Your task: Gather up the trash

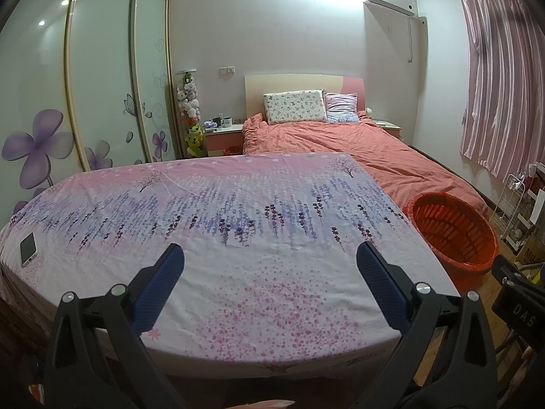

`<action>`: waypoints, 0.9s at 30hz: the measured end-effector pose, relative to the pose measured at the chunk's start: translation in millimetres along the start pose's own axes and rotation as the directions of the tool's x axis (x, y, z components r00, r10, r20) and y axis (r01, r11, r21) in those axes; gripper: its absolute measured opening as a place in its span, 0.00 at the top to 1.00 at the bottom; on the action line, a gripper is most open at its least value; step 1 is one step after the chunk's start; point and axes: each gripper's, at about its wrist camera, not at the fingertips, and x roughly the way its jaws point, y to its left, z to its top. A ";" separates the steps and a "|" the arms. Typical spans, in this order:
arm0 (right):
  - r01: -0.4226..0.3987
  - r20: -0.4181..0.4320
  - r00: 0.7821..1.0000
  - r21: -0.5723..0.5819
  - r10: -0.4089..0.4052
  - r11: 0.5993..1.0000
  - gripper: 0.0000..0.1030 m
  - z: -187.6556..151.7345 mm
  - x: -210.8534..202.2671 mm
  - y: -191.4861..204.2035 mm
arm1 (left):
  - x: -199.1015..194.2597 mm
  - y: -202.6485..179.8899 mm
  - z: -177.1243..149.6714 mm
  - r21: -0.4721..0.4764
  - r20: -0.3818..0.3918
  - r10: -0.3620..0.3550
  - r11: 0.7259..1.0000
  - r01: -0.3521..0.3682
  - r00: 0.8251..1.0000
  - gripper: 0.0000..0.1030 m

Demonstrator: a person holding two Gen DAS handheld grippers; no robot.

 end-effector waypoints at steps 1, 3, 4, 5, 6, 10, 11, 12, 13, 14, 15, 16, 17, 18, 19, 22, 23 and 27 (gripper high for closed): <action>0.000 0.000 1.000 0.000 0.000 1.000 0.02 0.0 0.0 0.1 | -0.1 0.0 0.0 0.000 0.000 0.000 1.000 0.000 1.000 0.04; 0.002 0.000 1.000 -0.001 -0.002 1.000 0.02 0.2 0.0 0.4 | 0.2 0.2 -0.1 0.000 -0.001 0.000 1.000 0.000 1.000 0.04; 0.002 0.001 1.000 -0.002 -0.002 1.000 0.02 0.2 0.0 0.5 | 0.7 0.7 0.0 -0.001 -0.002 -0.001 1.000 0.001 1.000 0.04; 0.003 0.001 1.000 -0.004 -0.003 1.000 0.02 -1.5 0.5 -0.9 | 1.1 0.7 -0.4 -0.001 -0.003 -0.001 1.000 0.001 1.000 0.04; 0.005 0.002 1.000 -0.004 -0.005 1.000 0.02 -1.8 0.6 -1.1 | 1.8 1.0 -1.0 -0.001 -0.005 -0.002 1.000 0.002 1.000 0.04; 0.008 0.000 1.000 -0.004 -0.008 1.000 0.02 -2.7 0.8 -2.7 | 3.1 0.8 -1.9 -0.002 -0.009 -0.002 1.000 0.002 1.000 0.04; 0.007 0.000 1.000 -0.004 -0.007 1.000 0.02 -2.4 1.1 -2.8 | 3.0 1.2 -2.0 -0.002 -0.009 -0.003 1.000 0.003 1.000 0.04; 0.007 0.000 1.000 -0.004 -0.007 1.000 0.02 -2.5 1.2 -3.2 | 3.0 1.1 -1.9 -0.002 -0.009 -0.002 1.000 0.002 1.000 0.04; 0.007 0.000 1.000 -0.005 -0.007 1.000 0.02 -2.6 1.1 -3.3 | 3.0 1.2 -1.9 -0.002 -0.009 -0.002 1.000 0.002 1.000 0.04; 0.008 0.001 1.000 -0.005 -0.008 1.000 0.02 -2.1 1.3 -3.0 | 3.1 1.2 -1.9 -0.002 -0.010 -0.002 1.000 0.002 1.000 0.04; 0.007 0.000 1.000 -0.005 -0.007 1.000 0.02 -2.1 1.3 -3.1 | 3.1 1.2 -1.9 -0.002 -0.010 -0.002 1.000 0.002 1.000 0.04; 0.007 0.000 1.000 -0.005 -0.007 1.000 0.02 -2.0 1.3 -3.0 | 3.1 1.4 -2.2 -0.002 -0.010 -0.002 1.000 0.002 1.000 0.04; 0.008 0.001 1.000 -0.005 -0.008 1.000 0.02 -2.1 1.3 -3.1 | 3.2 1.4 -2.2 -0.002 -0.010 -0.003 1.000 0.003 1.000 0.04; 0.007 0.000 1.000 -0.005 -0.007 1.000 0.02 -1.9 1.4 -3.0 | 3.2 1.3 -2.0 -0.002 -0.010 -0.003 1.000 0.003 1.000 0.04; 0.007 0.000 1.000 -0.005 -0.007 1.000 0.02 -2.0 1.4 -3.0 | 3.2 1.4 -2.1 -0.002 -0.011 -0.003 1.000 0.003 1.000 0.04; 0.007 0.000 1.000 -0.005 -0.007 1.000 0.02 -1.9 1.4 -2.9 | 3.2 1.3 -2.1 -0.002 -0.011 -0.003 1.000 0.003 1.000 0.04; 0.008 0.001 1.000 -0.005 -0.008 1.000 0.02 -1.9 1.3 -2.9 | 3.1 1.2 -1.8 -0.002 -0.010 -0.002 1.000 0.002 1.000 0.04; 0.008 0.000 1.000 -0.006 -0.008 1.000 0.02 -1.6 1.4 -2.8 | 3.2 1.2 -1.7 -0.002 -0.011 -0.003 1.000 0.003 1.000 0.04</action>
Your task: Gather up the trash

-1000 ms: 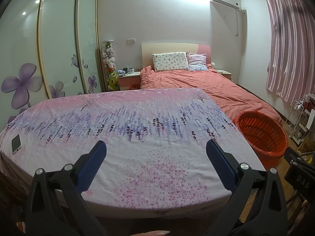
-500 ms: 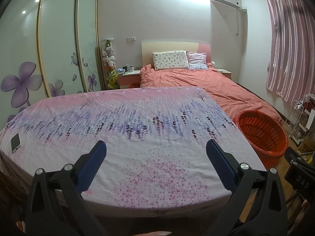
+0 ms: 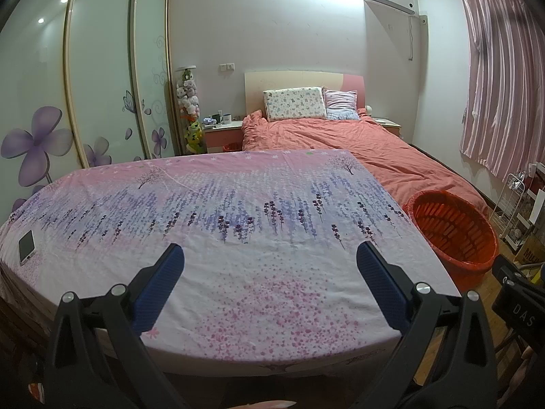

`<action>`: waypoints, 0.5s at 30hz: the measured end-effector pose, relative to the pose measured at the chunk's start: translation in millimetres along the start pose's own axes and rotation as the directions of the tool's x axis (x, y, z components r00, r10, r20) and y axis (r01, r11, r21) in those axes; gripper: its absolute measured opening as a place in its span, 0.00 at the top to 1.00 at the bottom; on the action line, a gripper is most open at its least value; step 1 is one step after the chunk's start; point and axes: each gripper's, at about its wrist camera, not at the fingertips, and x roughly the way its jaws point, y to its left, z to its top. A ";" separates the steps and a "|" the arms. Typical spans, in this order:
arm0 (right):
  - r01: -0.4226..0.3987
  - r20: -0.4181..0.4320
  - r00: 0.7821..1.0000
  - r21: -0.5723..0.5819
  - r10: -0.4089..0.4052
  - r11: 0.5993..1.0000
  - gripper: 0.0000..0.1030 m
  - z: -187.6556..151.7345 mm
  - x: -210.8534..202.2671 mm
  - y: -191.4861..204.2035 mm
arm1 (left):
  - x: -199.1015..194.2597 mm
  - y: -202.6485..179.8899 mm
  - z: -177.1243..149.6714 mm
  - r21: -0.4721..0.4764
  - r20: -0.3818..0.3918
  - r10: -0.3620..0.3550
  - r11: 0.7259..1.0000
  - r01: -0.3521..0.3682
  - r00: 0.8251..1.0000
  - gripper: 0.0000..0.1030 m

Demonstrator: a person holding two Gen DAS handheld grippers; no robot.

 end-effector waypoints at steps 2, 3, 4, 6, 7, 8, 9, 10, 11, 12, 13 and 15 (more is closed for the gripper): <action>0.000 -0.001 1.000 0.000 0.000 1.000 0.02 -0.1 0.0 -0.1 | 0.4 -0.9 -0.2 0.001 -0.001 0.000 1.000 0.000 1.000 0.04; 0.000 -0.001 1.000 0.001 0.000 1.000 0.02 0.0 0.0 0.2 | 0.5 -1.4 -0.9 0.001 -0.002 0.000 1.000 0.000 1.000 0.04; 0.000 -0.001 1.000 0.000 0.000 1.000 0.02 -0.2 -0.2 -0.2 | 0.9 -1.6 -0.8 0.002 -0.002 -0.001 1.000 0.001 1.000 0.04; 0.000 -0.001 1.000 0.000 0.000 1.000 0.02 -0.1 -0.1 0.0 | 1.4 -1.9 -1.1 0.002 -0.003 -0.001 1.000 0.001 1.000 0.04; 0.000 -0.001 1.000 0.000 0.000 1.000 0.02 -0.1 0.0 -0.1 | 1.4 -1.9 -0.9 0.002 -0.003 -0.001 1.000 0.001 1.000 0.04; 0.000 -0.001 1.000 0.000 0.000 1.000 0.02 0.1 0.1 0.2 | 1.3 -2.1 -1.4 0.002 -0.004 -0.002 1.000 0.002 1.000 0.04; 0.000 -0.001 1.000 -0.001 0.000 1.000 0.02 0.0 0.0 0.1 | 1.6 -2.4 -1.3 0.002 -0.004 -0.001 1.000 0.001 1.000 0.04; 0.000 -0.001 1.000 0.000 0.000 1.000 0.02 0.3 0.1 0.4 | 1.6 -2.4 -1.2 0.002 -0.004 -0.001 1.000 0.001 1.000 0.04; 0.000 -0.001 1.000 0.000 0.000 1.000 0.02 0.3 0.0 0.5 | 1.5 -2.5 -1.2 0.002 -0.004 -0.001 1.000 0.001 1.000 0.04; 0.000 -0.001 1.000 -0.001 0.000 1.000 0.02 0.1 -0.1 0.3 | 1.5 -2.6 -1.1 0.002 -0.004 -0.001 1.000 0.001 1.000 0.04; -0.001 -0.002 1.000 -0.001 0.001 1.000 0.02 -0.2 0.4 0.0 | 1.6 -2.6 -1.1 0.002 -0.004 -0.001 1.000 0.001 1.000 0.04; 0.000 -0.003 1.000 -0.001 0.000 1.000 0.02 -0.5 0.4 -0.2 | 1.6 -2.9 -1.3 0.002 -0.005 -0.001 1.000 0.001 1.000 0.04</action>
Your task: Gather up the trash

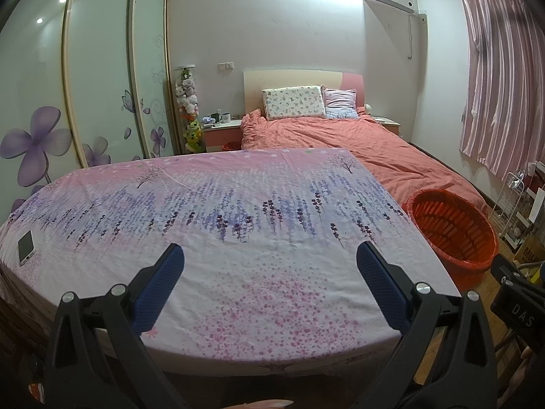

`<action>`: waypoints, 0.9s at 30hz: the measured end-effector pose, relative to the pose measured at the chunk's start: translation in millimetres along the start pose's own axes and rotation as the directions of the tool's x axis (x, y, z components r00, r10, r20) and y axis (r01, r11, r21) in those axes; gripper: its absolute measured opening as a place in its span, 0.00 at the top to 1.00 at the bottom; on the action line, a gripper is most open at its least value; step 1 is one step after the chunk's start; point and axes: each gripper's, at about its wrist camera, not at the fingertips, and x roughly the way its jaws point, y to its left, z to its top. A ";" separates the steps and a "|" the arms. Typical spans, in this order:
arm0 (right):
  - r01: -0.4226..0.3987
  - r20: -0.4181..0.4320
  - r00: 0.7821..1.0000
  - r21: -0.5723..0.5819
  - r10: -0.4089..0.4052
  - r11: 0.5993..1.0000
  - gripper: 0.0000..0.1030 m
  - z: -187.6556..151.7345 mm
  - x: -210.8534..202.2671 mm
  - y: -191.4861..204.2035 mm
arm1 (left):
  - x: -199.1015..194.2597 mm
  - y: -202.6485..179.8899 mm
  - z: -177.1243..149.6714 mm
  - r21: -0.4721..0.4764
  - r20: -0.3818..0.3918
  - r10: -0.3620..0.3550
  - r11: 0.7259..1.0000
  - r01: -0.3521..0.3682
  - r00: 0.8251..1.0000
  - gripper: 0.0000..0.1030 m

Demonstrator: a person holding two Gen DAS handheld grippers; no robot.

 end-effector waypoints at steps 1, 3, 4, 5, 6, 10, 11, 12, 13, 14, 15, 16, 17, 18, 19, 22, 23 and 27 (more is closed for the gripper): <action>0.000 0.000 1.000 0.001 0.000 1.000 0.02 0.3 0.0 0.4 | 0.0 0.1 0.3 0.000 0.000 -0.001 1.000 0.001 1.000 0.04; -0.001 -0.001 1.000 0.000 0.001 1.000 0.02 0.3 0.7 -0.6 | 0.6 -0.4 -0.8 0.001 -0.002 -0.001 1.000 0.001 1.000 0.04; -0.001 -0.001 1.000 -0.001 0.001 1.000 0.02 -0.2 0.5 -1.2 | 0.6 -0.4 -0.6 0.001 -0.002 -0.001 1.000 0.001 1.000 0.04; -0.001 -0.001 1.000 -0.001 0.001 1.000 0.02 0.4 0.7 -0.5 | 0.6 -0.4 -0.6 0.000 -0.003 -0.002 1.000 0.002 1.000 0.04; -0.001 -0.001 1.000 -0.001 0.001 1.000 0.02 0.5 0.7 -0.3 | 0.8 -0.7 -1.2 0.000 -0.003 -0.002 1.000 0.002 1.000 0.04; -0.001 -0.001 1.000 -0.001 0.001 1.000 0.02 0.6 0.7 0.2 | 0.9 -0.7 -0.9 0.001 -0.004 -0.002 1.000 0.002 1.000 0.04; 0.000 -0.001 1.000 -0.001 0.000 1.000 0.02 0.6 0.6 0.2 | 0.9 -0.7 -1.0 0.001 -0.004 -0.003 1.000 0.003 1.000 0.04; 0.000 -0.001 1.000 0.000 0.000 1.000 0.02 0.7 0.6 0.3 | 0.9 -0.8 -0.9 0.001 -0.004 -0.002 1.000 0.002 1.000 0.04; -0.001 -0.002 1.000 0.000 0.001 1.000 0.02 0.3 0.4 -0.4 | 0.9 -0.8 -0.7 0.001 -0.004 -0.002 1.000 0.002 1.000 0.04; 0.000 -0.001 1.000 0.000 0.000 1.000 0.02 0.7 0.7 0.5 | 0.9 -0.8 -0.8 0.001 -0.004 -0.002 1.000 0.002 1.000 0.04; -0.001 -0.002 1.000 -0.001 0.001 1.000 0.02 0.2 0.6 0.0 | 0.9 -0.8 -0.7 0.000 -0.004 -0.002 1.000 0.002 1.000 0.04; -0.001 -0.003 1.000 -0.002 0.001 1.000 0.02 -0.8 0.8 -0.4 | 1.0 -0.8 -0.5 0.000 -0.004 -0.003 1.000 0.003 1.000 0.04; 0.000 -0.002 1.000 -0.002 0.000 1.000 0.02 0.0 1.1 0.3 | 0.8 -0.9 -0.6 0.001 -0.004 -0.002 1.000 0.002 1.000 0.04; -0.001 -0.003 1.000 -0.001 0.001 1.000 0.02 0.1 1.1 0.5 | 0.6 -1.1 -0.8 0.001 -0.003 -0.002 1.000 0.002 1.000 0.04; -0.001 -0.003 1.000 -0.002 0.001 1.000 0.02 -0.6 1.5 0.2 | 0.5 -1.1 -1.1 0.001 -0.003 -0.003 1.000 0.003 1.000 0.04; -0.002 -0.005 1.000 -0.003 0.002 1.000 0.02 -1.6 1.8 -0.9 | 0.9 -0.9 -0.2 0.001 -0.004 -0.003 1.000 0.003 1.000 0.04; -0.001 -0.004 1.000 -0.002 0.001 1.000 0.02 -0.8 2.1 -0.1 | 0.6 -0.8 -1.1 0.000 -0.004 -0.004 1.000 0.004 1.000 0.04; -0.001 -0.004 1.000 -0.004 0.001 1.000 0.02 -0.9 2.0 -0.5 | 1.2 -1.3 -0.9 -0.001 -0.006 -0.003 1.000 0.003 1.000 0.04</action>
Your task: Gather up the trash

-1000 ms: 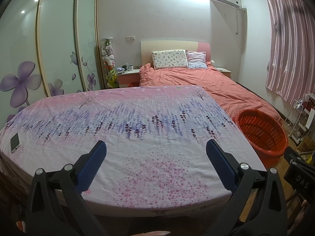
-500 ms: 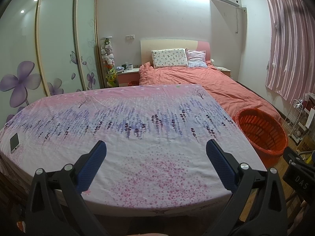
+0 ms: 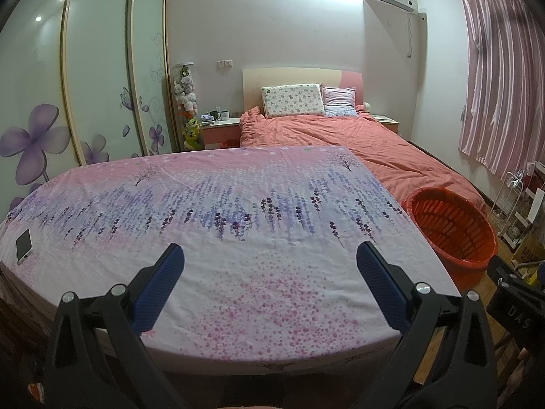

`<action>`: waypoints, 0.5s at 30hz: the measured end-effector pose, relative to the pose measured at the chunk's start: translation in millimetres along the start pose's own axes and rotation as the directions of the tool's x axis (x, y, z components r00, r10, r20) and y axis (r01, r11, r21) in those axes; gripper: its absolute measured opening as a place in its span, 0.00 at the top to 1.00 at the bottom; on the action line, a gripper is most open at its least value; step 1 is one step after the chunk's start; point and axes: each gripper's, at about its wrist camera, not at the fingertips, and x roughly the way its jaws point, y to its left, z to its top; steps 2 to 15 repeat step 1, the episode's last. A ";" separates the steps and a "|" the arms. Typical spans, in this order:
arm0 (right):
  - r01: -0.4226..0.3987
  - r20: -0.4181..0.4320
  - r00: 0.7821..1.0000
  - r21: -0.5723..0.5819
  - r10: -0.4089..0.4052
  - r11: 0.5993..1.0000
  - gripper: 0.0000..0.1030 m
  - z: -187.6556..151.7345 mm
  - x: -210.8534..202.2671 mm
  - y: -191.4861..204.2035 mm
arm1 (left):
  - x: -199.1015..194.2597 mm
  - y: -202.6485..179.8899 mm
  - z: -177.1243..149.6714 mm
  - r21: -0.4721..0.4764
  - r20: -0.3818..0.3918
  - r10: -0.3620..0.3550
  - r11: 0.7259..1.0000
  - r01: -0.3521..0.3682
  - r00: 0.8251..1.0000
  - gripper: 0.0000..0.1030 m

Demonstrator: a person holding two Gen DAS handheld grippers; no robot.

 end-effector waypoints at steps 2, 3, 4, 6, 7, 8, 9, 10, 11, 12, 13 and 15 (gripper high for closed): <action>0.000 0.000 1.000 0.000 0.000 1.000 0.02 -0.2 -0.1 -0.3 | 0.0 0.2 0.1 0.000 0.000 0.000 1.000 0.000 1.000 0.04; 0.000 0.000 1.000 0.000 0.000 1.000 0.02 -0.2 -0.1 -0.3 | 0.0 0.2 0.1 0.000 0.000 0.000 1.000 0.000 1.000 0.04; 0.000 0.000 1.000 0.000 0.000 1.000 0.02 -0.2 -0.1 -0.3 | 0.0 0.2 0.1 0.000 0.000 0.000 1.000 0.000 1.000 0.04; 0.000 0.000 1.000 0.000 0.000 1.000 0.02 -0.2 -0.1 -0.3 | 0.0 0.2 0.1 0.000 0.000 0.000 1.000 0.000 1.000 0.04; 0.000 0.000 1.000 0.000 0.000 1.000 0.02 -0.2 -0.1 -0.3 | 0.0 0.2 0.1 0.000 0.000 0.000 1.000 0.000 1.000 0.04; 0.000 0.000 1.000 0.000 0.000 1.000 0.02 -0.2 -0.1 -0.3 | 0.0 0.2 0.1 0.000 0.000 0.000 1.000 0.000 1.000 0.04; 0.000 0.000 1.000 0.000 0.000 1.000 0.02 -0.2 -0.1 -0.3 | 0.0 0.2 0.1 0.000 0.000 0.000 1.000 0.000 1.000 0.04; 0.000 0.000 1.000 0.000 0.000 1.000 0.02 -0.2 -0.1 -0.3 | 0.0 0.2 0.1 0.000 0.000 0.000 1.000 0.000 1.000 0.04; 0.000 0.000 1.000 0.000 0.000 1.000 0.02 -0.2 -0.1 -0.3 | 0.0 0.2 0.1 0.000 0.000 0.000 1.000 0.000 1.000 0.04; 0.000 0.000 1.000 0.000 0.000 1.000 0.02 -0.2 -0.1 -0.3 | 0.0 0.2 0.1 0.000 0.000 0.000 1.000 0.000 1.000 0.04; 0.000 0.000 1.000 0.000 0.000 1.000 0.02 -0.2 -0.1 -0.3 | 0.0 0.2 0.1 0.000 0.000 0.000 1.000 0.000 1.000 0.04; 0.000 0.000 1.000 0.000 0.000 1.000 0.02 -0.2 -0.1 -0.3 | 0.0 0.2 0.1 0.000 0.000 0.000 1.000 0.000 1.000 0.04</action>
